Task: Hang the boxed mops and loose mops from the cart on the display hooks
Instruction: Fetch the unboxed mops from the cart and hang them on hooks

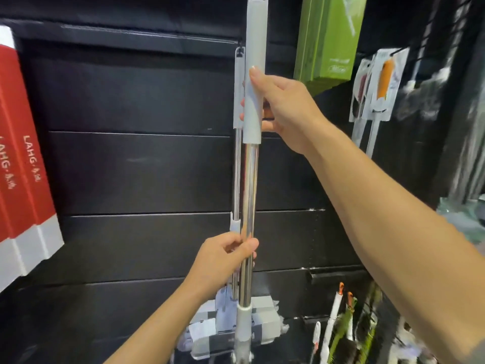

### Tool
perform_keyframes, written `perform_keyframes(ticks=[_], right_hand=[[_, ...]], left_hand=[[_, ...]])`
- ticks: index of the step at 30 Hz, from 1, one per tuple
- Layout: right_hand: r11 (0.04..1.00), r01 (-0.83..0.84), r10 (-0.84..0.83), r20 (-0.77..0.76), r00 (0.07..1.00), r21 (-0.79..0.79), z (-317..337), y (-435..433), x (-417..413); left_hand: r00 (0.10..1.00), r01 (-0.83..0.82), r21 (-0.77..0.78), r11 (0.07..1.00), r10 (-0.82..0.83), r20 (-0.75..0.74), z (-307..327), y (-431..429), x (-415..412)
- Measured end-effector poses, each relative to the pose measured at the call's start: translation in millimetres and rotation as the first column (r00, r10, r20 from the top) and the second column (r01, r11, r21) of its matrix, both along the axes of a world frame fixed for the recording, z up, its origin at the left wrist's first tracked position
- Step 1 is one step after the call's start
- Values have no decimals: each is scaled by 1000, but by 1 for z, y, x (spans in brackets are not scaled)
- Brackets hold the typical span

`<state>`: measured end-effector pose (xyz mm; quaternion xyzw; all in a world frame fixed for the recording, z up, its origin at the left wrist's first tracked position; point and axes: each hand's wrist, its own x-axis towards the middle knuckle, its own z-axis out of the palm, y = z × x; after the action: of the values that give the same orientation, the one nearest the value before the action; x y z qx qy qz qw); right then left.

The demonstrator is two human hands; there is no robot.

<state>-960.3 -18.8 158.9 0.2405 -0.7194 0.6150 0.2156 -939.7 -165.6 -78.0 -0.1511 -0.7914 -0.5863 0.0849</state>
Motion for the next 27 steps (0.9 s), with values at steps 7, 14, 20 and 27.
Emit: perform_keyframes(ticks=[7, 14, 20, 27], right_hand=[[998, 56, -55, -41, 998, 23, 16, -5, -26], [999, 43, -43, -70, 997, 2, 33, -2, -54], [999, 35, -35, -83, 996, 3, 36, 0, -73], [1000, 6, -8, -124, 992, -14, 39, 4, -87]], left_hand=[[999, 32, 23, 999, -32, -11, 20, -6, -31], [999, 38, 31, 999, -37, -30, 38, -6, -60], [999, 16, 10, 1000, -16, -42, 44, -3, -80], [999, 22, 23, 999, -21, -48, 45, 1, -97]])
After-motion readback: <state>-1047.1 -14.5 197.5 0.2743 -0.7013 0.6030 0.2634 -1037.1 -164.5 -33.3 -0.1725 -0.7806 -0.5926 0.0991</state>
